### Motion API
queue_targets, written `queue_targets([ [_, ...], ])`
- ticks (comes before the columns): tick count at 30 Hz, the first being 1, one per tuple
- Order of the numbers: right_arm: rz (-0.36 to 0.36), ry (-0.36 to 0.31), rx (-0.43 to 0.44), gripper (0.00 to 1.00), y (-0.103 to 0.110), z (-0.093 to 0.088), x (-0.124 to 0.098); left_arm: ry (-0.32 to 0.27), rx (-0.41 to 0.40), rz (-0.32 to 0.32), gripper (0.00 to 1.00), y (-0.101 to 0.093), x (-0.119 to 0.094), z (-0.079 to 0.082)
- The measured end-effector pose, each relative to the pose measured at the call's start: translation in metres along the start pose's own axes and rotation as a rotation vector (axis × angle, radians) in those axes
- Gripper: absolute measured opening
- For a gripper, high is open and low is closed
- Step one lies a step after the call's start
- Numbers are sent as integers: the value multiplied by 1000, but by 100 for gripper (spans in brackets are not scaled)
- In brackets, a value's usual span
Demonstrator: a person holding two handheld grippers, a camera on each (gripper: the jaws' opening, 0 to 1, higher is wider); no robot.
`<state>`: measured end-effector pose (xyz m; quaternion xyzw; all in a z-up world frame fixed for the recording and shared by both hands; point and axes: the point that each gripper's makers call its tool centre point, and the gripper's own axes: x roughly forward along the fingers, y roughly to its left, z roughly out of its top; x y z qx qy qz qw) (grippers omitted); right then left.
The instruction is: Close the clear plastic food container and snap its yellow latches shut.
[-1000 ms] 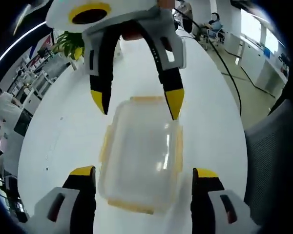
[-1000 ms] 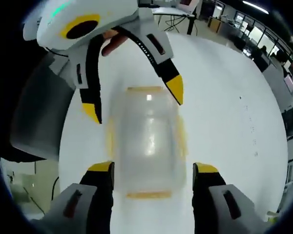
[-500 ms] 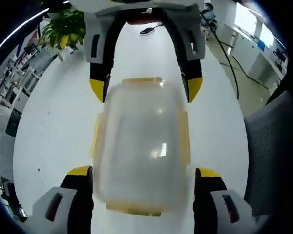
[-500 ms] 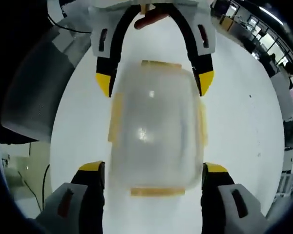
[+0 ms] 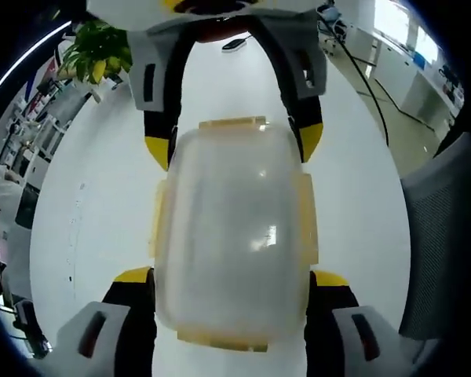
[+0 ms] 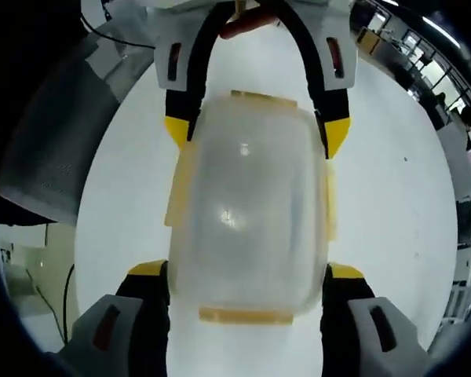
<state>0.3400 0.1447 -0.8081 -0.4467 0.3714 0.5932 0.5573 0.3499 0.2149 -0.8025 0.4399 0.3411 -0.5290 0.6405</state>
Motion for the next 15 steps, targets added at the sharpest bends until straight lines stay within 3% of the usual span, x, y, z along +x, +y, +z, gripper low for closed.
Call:
queue_targets([
  [8,28,39,-6,79,7,16,9,38,26,-12,75,-5,-5,-14],
  [15,53,4,25,81,13,42,19,64,57,-19,75,-10,-15,-39],
])
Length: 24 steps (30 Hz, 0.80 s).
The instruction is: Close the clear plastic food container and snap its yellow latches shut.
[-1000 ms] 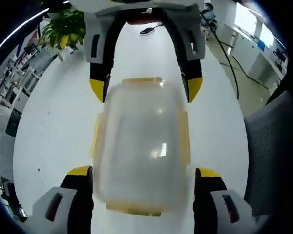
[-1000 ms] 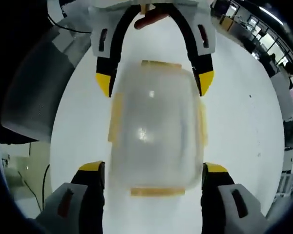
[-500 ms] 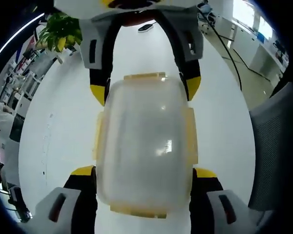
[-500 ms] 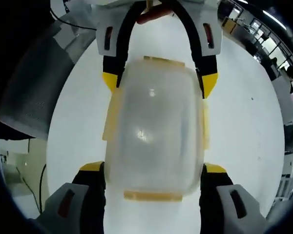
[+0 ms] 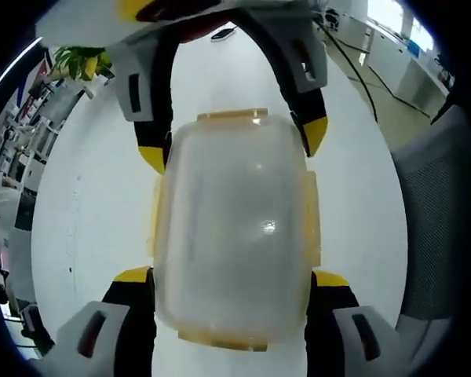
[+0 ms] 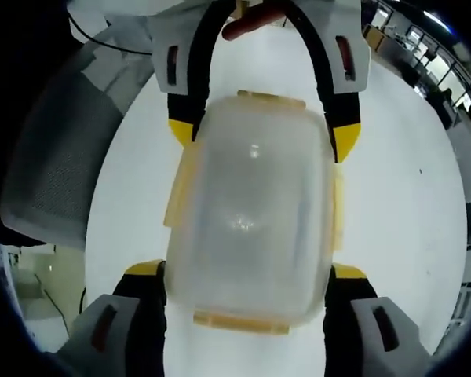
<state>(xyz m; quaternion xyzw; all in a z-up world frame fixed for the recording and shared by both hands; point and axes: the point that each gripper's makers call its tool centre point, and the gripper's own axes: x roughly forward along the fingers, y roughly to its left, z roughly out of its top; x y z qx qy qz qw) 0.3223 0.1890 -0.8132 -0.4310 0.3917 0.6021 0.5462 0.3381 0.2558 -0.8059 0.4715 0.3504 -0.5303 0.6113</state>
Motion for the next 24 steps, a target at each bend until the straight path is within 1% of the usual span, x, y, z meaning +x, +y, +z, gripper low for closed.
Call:
queue_targets([
  [1,1,-1,0,82,0,2,1,1,1,1,75,-1,-1,-3],
  [6,20,-25,-13,83,1,23,9,30,-11,12,75,-4,-7,-23],
  [13,15,-11,-49,83,-4,40,16,28,-60,30,75,-2,-13,-42],
  [17,4,-12,-86,82,-12,54,19,46,-94,42,76,1,-17,-57],
  [24,1,-7,-95,82,-25,72,26,59,-111,49,76,9,-21,-77],
])
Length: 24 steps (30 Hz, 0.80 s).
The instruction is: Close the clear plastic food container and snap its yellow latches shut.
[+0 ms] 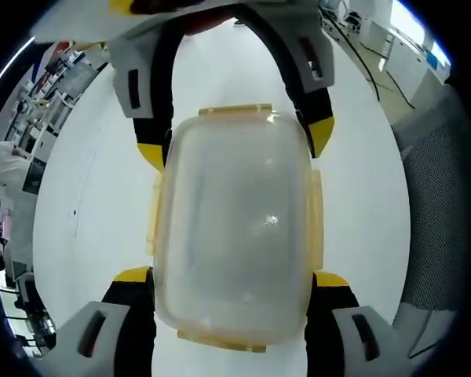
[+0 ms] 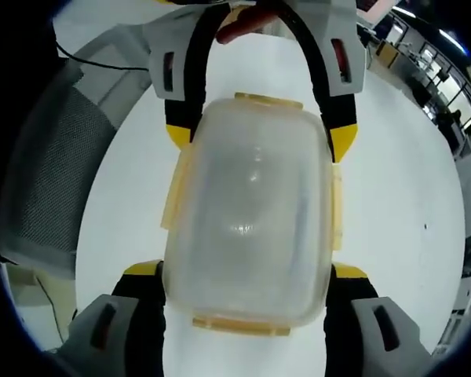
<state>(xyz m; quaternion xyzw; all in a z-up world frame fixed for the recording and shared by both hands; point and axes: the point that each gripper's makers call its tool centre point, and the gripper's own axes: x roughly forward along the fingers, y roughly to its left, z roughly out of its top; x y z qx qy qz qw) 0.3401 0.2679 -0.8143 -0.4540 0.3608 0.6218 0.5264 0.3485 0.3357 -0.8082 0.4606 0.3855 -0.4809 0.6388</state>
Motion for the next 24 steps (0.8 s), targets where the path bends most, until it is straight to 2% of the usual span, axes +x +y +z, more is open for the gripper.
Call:
queue_targets([
  [10,-13,6,41,81,-26,7,3,16,44,-9,75,28,2,-14],
  [19,-21,-13,66,82,-48,5,2,13,66,-11,76,52,8,-14],
  [24,-25,-14,79,82,-62,4,3,37,88,-12,76,64,11,-15],
])
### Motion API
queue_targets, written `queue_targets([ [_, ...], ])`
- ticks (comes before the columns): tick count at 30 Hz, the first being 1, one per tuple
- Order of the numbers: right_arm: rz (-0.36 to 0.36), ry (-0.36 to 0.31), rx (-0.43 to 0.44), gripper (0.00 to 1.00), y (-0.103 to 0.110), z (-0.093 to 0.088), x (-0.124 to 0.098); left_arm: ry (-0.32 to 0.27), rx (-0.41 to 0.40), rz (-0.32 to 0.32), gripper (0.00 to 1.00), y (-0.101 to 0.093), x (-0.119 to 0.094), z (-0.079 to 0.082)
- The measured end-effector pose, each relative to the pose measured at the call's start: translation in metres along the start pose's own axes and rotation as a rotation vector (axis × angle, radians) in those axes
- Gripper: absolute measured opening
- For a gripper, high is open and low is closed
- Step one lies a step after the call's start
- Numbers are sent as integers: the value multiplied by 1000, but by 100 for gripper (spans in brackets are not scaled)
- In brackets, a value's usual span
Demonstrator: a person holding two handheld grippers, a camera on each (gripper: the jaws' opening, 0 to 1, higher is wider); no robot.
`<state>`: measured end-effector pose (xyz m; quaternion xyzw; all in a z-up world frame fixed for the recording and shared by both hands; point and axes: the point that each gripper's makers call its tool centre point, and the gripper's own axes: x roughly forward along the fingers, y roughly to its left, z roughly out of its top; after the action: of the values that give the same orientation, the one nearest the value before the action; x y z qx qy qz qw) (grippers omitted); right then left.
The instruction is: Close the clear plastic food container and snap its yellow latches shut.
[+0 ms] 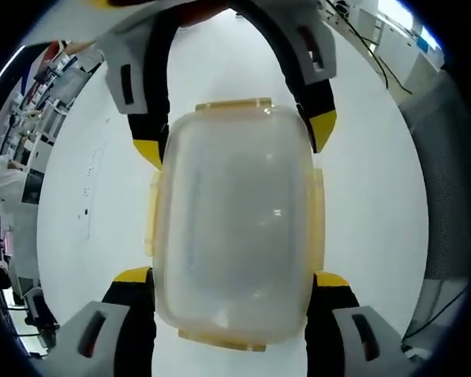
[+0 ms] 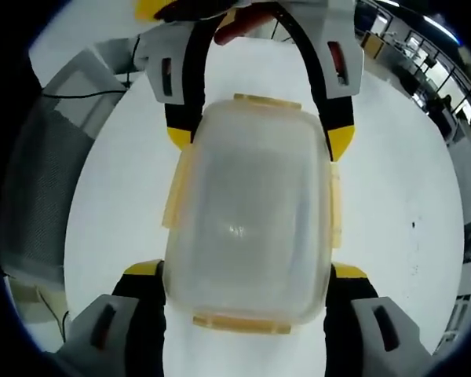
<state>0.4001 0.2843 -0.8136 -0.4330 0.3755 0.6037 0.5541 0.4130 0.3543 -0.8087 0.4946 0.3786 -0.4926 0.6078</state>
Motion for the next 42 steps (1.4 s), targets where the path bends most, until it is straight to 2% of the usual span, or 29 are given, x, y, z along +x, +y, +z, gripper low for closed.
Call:
queue_targets([
  [8,-10,-22,19,82,-15,-2,-2,-7,5,-5,76,18,3,-2],
  [15,-12,-6,-16,82,-14,-4,-2,3,22,-5,77,16,3,-1],
  [18,-28,-20,-25,81,-17,-6,-6,-22,25,-12,77,17,0,-2],
  [21,-79,-80,-17,83,-23,-3,-12,-39,17,4,78,18,-2,-5],
  [22,-118,-126,7,83,-27,-1,-16,-64,1,15,78,19,-3,-3],
  [23,-139,-161,20,83,-27,1,-18,-107,-49,25,78,18,-6,0],
  [24,-161,-224,44,83,-26,2,-20,-133,-79,22,77,17,-8,1],
  [25,-180,-271,67,82,-26,3,-22,-164,-99,44,77,19,-11,3],
  [26,-205,-333,122,81,-25,3,-25,-200,-119,95,77,24,-16,2],
  [27,-218,-378,173,82,-24,3,-27,-221,-144,120,78,27,-18,0],
  [28,-226,-435,224,84,-22,5,-30,-264,-212,130,79,25,-20,-2],
  [29,-212,-526,271,90,-17,13,-35,-305,-259,146,80,25,-23,-2],
  [30,-221,-602,298,93,-16,17,-40,-379,-328,172,81,24,-27,0],
  [31,-285,-634,324,92,-19,11,-44,-416,-377,178,83,21,-29,0],
  [32,-306,-614,332,91,-17,4,-43,-444,-425,190,85,19,-31,-3],
  [34,-350,-670,391,95,-16,-1,-44,-524,-548,236,86,15,-36,-9],
  [36,-304,-782,513,98,-7,5,-46,-531,-626,276,83,10,-39,-17],
  [37,-313,-842,566,100,-6,6,-49,-568,-658,303,81,7,-43,-15],
  [38,-344,-847,566,100,-8,3,-48,-596,-679,303,83,3,-43,-14],
  [40,-395,-820,549,100,-5,-2,-44,-592,-700,302,88,-3,-40,-18],
  [42,-393,-806,570,100,3,-2,-39,-609,-771,280,92,-9,-34,-20],
])
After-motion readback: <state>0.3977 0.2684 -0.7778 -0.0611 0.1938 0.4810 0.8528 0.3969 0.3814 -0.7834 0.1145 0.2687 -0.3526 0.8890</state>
